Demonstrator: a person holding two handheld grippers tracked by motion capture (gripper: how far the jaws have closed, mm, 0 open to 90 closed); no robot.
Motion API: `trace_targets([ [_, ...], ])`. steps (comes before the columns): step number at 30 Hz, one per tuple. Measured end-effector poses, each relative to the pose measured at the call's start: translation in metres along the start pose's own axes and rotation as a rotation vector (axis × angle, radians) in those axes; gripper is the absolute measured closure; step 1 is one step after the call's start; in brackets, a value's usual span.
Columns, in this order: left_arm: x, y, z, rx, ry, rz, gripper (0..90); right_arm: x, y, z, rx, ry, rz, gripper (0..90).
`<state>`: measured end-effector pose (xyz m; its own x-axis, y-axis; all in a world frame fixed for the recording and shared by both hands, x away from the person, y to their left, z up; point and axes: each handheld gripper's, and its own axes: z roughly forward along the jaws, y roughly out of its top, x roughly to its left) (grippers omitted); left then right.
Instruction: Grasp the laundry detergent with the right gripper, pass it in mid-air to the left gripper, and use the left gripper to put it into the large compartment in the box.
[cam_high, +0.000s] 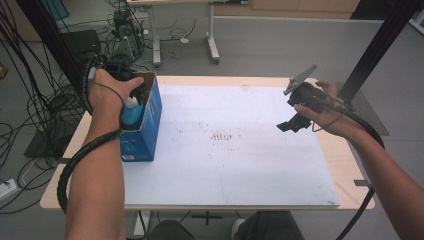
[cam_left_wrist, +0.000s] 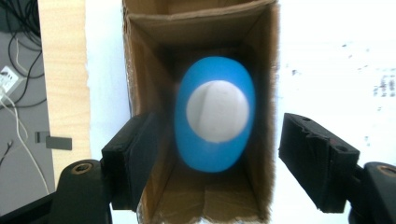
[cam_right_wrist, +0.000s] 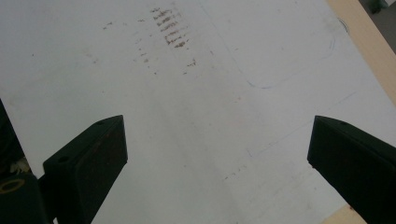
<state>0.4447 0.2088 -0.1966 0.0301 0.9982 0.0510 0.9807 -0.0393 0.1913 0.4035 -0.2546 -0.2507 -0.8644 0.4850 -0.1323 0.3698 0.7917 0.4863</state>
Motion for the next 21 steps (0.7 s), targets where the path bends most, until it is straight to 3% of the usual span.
trace_targets([
  [6, -0.009, 0.000, -0.015, -0.025, -0.010, 0.031, 25.2, -0.003, 0.005, 0.003, 0.021, -0.001, 0.001, 4.8],
  [13, -0.034, 0.006, -0.026, -0.051, -0.032, 0.086, 22.0, -0.013, 0.013, 0.007, 0.042, -0.007, -0.004, 4.9],
  [14, -0.043, 0.008, -0.025, -0.049, -0.039, 0.107, 21.7, -0.015, 0.014, 0.006, 0.045, -0.010, -0.004, 4.9],
  [16, -0.049, 0.009, -0.025, -0.049, -0.045, 0.118, 20.8, -0.021, 0.016, 0.006, 0.050, -0.013, -0.001, 4.9],
  [18, -0.067, 0.010, -0.025, -0.043, -0.061, 0.169, 19.4, -0.027, 0.017, 0.006, 0.060, -0.019, 0.001, 4.9],
  [20, -0.073, 0.011, -0.025, -0.046, -0.065, 0.185, 18.8, -0.033, 0.019, 0.006, 0.076, -0.026, 0.002, 4.9],
  [21, -0.085, 0.012, -0.025, -0.047, -0.080, 0.219, 18.3, -0.036, 0.020, 0.005, 0.083, -0.031, 0.006, 4.9],
])
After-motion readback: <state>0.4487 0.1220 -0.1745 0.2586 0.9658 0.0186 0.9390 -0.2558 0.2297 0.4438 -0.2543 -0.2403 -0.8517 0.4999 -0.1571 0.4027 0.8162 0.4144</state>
